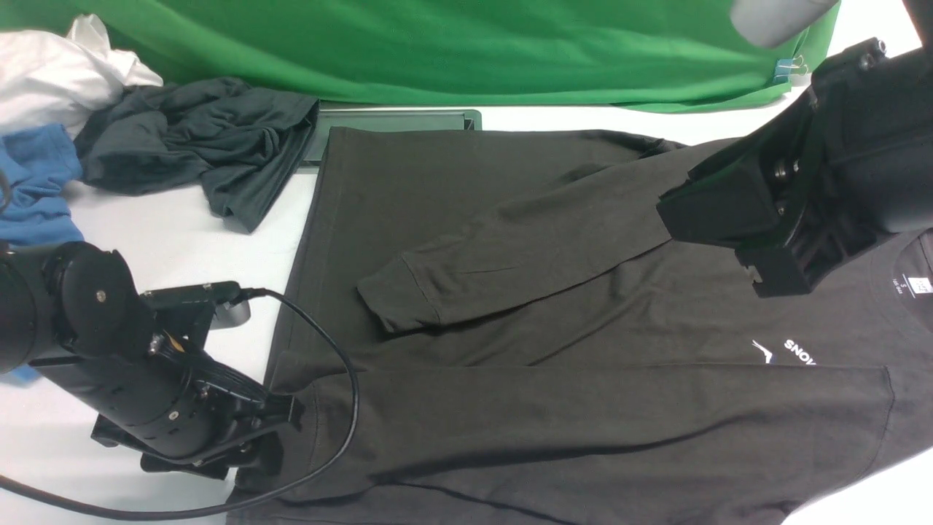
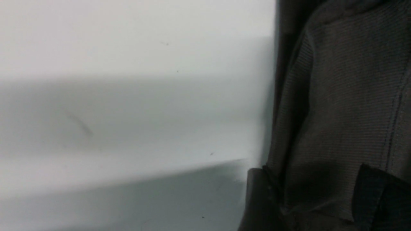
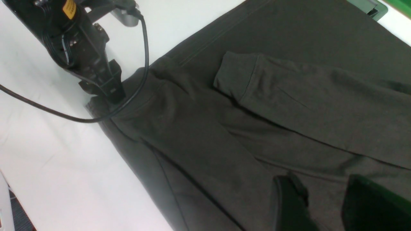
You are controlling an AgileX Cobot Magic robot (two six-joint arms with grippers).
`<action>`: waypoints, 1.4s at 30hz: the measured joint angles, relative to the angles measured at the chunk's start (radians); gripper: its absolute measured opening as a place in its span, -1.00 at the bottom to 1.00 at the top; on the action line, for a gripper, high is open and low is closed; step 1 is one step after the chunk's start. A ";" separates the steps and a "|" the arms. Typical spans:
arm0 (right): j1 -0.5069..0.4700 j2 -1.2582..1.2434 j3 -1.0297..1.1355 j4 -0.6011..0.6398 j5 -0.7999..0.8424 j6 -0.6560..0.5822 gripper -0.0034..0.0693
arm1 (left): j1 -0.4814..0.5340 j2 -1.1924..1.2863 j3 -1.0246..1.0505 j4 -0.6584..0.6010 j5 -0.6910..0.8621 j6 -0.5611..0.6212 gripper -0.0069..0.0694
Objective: Fold a long-sleeved shirt on a white desktop.
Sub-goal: 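Grasp the left edge of the dark T-shirt lying flat on the table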
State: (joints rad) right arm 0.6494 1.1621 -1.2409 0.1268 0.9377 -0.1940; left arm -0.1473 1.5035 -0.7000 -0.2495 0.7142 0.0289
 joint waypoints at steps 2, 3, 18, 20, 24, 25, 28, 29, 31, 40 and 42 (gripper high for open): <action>0.000 0.000 0.000 0.000 0.001 0.000 -0.24 | 0.000 0.000 0.003 -0.011 -0.003 0.016 0.18; 0.000 0.000 0.000 0.000 0.002 0.000 -0.24 | 0.000 0.000 0.008 -0.019 -0.005 0.026 0.13; 0.000 0.000 0.000 0.000 0.005 0.000 -0.24 | 0.000 0.062 0.007 -0.021 -0.011 0.057 -0.51; 0.000 0.000 0.000 0.000 0.007 0.000 -0.24 | 0.000 0.063 0.007 -0.022 -0.012 0.064 -0.53; 0.000 0.000 0.000 0.001 0.009 0.000 -0.24 | 0.000 0.066 0.004 -0.022 -0.010 0.079 -0.55; 0.000 0.000 0.000 0.001 0.010 0.000 -0.24 | 0.000 0.066 0.004 -0.022 -0.009 0.082 -0.55; 0.000 0.000 0.000 0.001 0.011 0.000 -0.24 | 0.000 0.066 0.003 -0.025 -0.008 0.092 -0.56; 0.000 0.000 0.000 0.001 0.011 0.000 -0.24 | 0.000 0.067 0.002 -0.027 -0.008 0.098 -0.57; 0.000 0.000 0.000 0.001 0.011 0.000 -0.24 | 0.000 0.067 0.002 -0.029 -0.008 0.104 -0.59; 0.000 0.000 0.000 0.001 0.011 0.000 -0.24 | 0.000 0.005 0.008 -0.036 -0.023 0.104 -0.72; 0.000 0.000 0.000 0.001 0.011 0.000 -0.24 | 0.000 -0.036 0.005 -0.038 -0.017 0.112 -0.72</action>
State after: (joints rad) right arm 0.6494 1.1621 -1.2409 0.1278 0.9492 -0.1940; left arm -0.1473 1.4678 -0.6951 -0.2879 0.6973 0.1410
